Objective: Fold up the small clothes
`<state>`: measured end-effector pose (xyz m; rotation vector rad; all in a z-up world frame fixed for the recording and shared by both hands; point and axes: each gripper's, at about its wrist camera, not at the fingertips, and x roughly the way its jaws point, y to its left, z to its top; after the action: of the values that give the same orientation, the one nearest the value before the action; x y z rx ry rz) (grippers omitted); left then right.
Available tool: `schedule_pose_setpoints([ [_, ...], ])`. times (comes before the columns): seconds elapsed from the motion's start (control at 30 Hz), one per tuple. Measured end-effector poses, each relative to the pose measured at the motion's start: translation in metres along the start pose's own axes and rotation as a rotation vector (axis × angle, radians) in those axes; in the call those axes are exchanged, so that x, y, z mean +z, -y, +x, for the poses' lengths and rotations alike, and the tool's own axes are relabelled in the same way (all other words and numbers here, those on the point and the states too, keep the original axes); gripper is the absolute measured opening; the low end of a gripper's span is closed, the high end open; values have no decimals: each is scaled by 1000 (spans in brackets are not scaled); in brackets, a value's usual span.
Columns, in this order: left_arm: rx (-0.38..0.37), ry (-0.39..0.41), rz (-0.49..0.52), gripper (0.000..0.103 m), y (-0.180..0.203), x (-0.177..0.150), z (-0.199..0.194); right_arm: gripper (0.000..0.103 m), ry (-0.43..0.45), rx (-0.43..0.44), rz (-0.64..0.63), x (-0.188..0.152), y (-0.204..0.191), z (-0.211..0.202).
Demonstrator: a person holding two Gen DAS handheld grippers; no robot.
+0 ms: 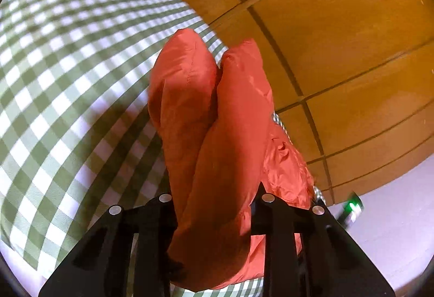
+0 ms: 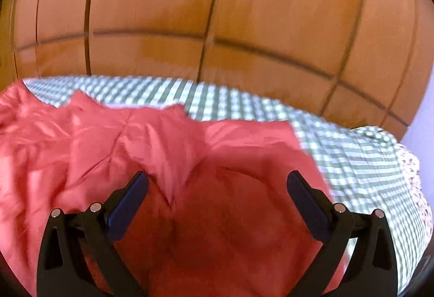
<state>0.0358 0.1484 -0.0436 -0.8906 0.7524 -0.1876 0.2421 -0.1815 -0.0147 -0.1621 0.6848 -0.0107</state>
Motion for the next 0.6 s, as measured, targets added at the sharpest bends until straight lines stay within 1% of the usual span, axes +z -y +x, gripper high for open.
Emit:
schedule_pose_setpoints([
  [0.07,-10,18,32,25,10,1,-3,101,-23,-1,-17,-6,-6,16],
  [0.2,-74,59,91,25,33,1,-14,101,-13,-34,-39,-11,-10,20],
  [0.3,-78,82,143,25,51,0,-19,101,-25,0,-21,-10,-2,16],
  [0.37,-77,92,167,25,62,2,-20,101,-30,-7,-4,-11,4,2],
  [0.4,-77,96,186,25,68,0,-23,101,-7,-16,22,-15,9,-13],
  [0.5,-65,109,240,25,86,-3,-28,101,56,32,62,-33,11,-51],
  [0.53,-61,113,263,25,94,-4,-29,101,57,46,52,-41,8,-60],
  [0.6,-61,119,303,25,110,-8,-30,101,45,58,20,-52,0,-64],
])
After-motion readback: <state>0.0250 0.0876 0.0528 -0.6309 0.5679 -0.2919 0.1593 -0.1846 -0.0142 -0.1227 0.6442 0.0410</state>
